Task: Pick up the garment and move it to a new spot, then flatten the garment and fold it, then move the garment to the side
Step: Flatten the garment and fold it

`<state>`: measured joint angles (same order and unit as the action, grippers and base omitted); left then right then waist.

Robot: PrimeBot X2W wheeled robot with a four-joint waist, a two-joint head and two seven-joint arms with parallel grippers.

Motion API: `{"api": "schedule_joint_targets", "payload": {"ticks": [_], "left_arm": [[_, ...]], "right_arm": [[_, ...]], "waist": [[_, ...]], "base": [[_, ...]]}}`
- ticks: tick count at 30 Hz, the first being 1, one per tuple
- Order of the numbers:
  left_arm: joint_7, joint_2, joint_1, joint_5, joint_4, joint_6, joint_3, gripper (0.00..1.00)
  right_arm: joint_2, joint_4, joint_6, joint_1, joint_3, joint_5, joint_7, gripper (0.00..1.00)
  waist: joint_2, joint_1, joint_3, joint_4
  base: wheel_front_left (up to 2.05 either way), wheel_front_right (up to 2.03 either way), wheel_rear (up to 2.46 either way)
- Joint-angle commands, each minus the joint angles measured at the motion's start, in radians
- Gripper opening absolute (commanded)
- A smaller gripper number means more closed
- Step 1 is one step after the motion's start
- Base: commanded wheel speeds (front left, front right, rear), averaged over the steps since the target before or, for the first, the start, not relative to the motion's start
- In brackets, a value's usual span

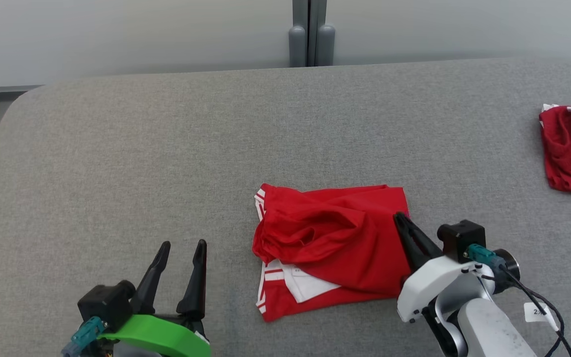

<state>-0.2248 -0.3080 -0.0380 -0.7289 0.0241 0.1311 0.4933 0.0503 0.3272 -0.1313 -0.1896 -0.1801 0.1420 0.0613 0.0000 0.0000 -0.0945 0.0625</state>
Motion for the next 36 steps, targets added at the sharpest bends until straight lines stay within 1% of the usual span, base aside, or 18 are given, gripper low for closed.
{"api": "schedule_joint_targets", "payload": {"ticks": [1,5,7,12,20,27,31,36], "left_arm": [[-0.004,-0.01,-0.017,0.009,-0.002,0.002,-0.005,1.0],[-0.007,-0.012,-0.024,0.008,0.001,0.001,-0.01,1.0],[-0.008,-0.012,-0.029,0.009,0.003,-0.001,-0.011,1.0],[-0.009,-0.008,-0.039,0.007,0.008,-0.002,-0.01,1.0],[-0.012,-0.007,-0.039,0.003,0.007,0.0,-0.013,1.0],[-0.016,-0.006,-0.039,0.0,0.009,0.004,-0.017,1.0],[-0.017,-0.004,-0.043,0.001,0.011,0.002,-0.013,1.0],[-0.019,-0.006,-0.04,0.001,0.009,0.006,-0.016,1.0]], "right_arm": [[0.001,0.023,0.001,-0.012,-0.011,0.013,0.014,0.0],[0.001,0.103,0.001,-0.06,-0.043,0.036,0.038,0.0],[0.001,0.153,0.001,-0.091,-0.079,0.042,0.05,0.0],[0.001,0.243,0.001,-0.161,-0.213,0.101,0.078,0.0],[0.001,0.314,0.001,-0.211,-0.425,0.178,0.071,0.0],[0.002,0.346,0.001,-0.241,-0.576,0.204,0.05,0.0],[0.002,0.355,0.001,-0.257,-0.609,0.22,0.07,0.0],[0.001,0.352,0.002,-0.277,-0.594,0.22,0.109,0.0]], "waist": [[0.0,0.0,-0.008,0.009],[0.0,0.0,-0.017,0.026],[0.0,0.0,-0.021,0.037],[0.0,0.0,-0.025,0.068],[0.0,0.0,-0.03,0.093],[0.0,0.0,-0.035,0.084],[0.0,0.0,-0.038,0.073],[0.0,0.0,-0.04,0.06]], "base": [[0.0,0.0,0.0],[0.0,0.0,0.0],[0.0,0.0,0.0],[0.0,0.0,0.0],[0.0,0.0,0.0],[0.0,0.0,0.0],[0.0,0.0,0.0],[0.0,0.0,0.0]]}}
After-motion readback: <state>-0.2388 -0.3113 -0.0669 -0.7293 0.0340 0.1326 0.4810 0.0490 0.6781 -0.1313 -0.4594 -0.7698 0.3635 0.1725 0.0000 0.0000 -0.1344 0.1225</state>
